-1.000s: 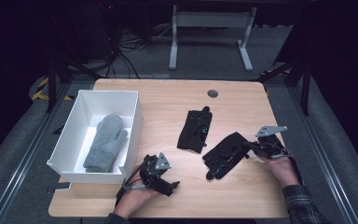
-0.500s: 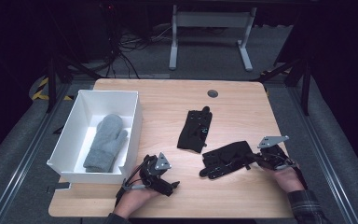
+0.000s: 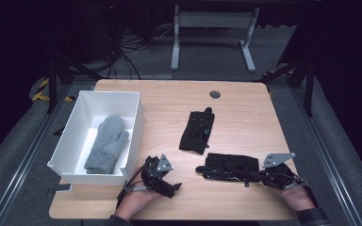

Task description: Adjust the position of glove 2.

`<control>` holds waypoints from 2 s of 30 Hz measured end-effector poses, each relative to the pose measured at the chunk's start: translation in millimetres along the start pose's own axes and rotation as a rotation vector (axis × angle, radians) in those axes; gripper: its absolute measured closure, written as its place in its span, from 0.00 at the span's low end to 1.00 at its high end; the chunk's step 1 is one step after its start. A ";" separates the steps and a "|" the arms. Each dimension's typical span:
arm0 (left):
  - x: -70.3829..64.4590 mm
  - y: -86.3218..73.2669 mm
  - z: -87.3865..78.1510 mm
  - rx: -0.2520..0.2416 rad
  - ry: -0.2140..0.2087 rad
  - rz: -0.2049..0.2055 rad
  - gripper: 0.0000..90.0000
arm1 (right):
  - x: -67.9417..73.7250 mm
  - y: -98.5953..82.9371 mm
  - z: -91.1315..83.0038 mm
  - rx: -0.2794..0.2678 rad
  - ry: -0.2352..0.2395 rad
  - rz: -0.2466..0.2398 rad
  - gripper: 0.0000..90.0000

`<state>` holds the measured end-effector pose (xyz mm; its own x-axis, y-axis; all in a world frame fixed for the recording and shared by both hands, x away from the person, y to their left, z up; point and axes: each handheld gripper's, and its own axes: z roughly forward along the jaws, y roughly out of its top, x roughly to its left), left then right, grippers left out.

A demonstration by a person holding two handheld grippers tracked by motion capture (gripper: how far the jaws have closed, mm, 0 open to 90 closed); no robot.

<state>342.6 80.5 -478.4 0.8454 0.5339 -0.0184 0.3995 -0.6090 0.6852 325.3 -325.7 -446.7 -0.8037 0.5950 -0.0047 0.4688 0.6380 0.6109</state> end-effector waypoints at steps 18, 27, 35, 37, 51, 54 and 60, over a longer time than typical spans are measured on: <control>0.4 0.3 0.3 -0.001 -0.002 0.003 0.00 | 9.4 67.3 29.8 -0.122 0.068 -0.094 1.00; 0.3 0.2 0.3 -0.001 -0.002 0.002 0.00 | 0.5 99.5 70.4 -0.101 0.073 -0.097 1.00; 0.3 0.2 0.3 -0.001 -0.002 0.003 0.00 | -14.1 94.5 77.8 -0.074 0.046 -0.060 1.00; 0.3 0.2 0.2 0.000 -0.002 0.002 0.00 | -16.4 92.8 76.4 -0.071 0.039 -0.056 1.00; 0.3 0.3 0.3 -0.001 -0.001 0.003 0.00 | -56.6 67.0 53.4 -0.061 -0.100 0.047 1.00; 0.3 0.2 0.2 -0.001 -0.002 0.002 0.00 | -64.5 61.5 48.8 -0.060 -0.124 0.070 1.00; 0.3 0.2 0.2 0.000 -0.002 0.002 0.00 | -79.0 49.2 37.3 -0.046 -0.184 0.107 1.00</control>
<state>343.0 80.4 -478.4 0.8467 0.5317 -0.0181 0.3976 -0.6098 0.6855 425.5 -323.1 -445.9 -0.6674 0.7404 -0.0800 0.5275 0.5459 0.6510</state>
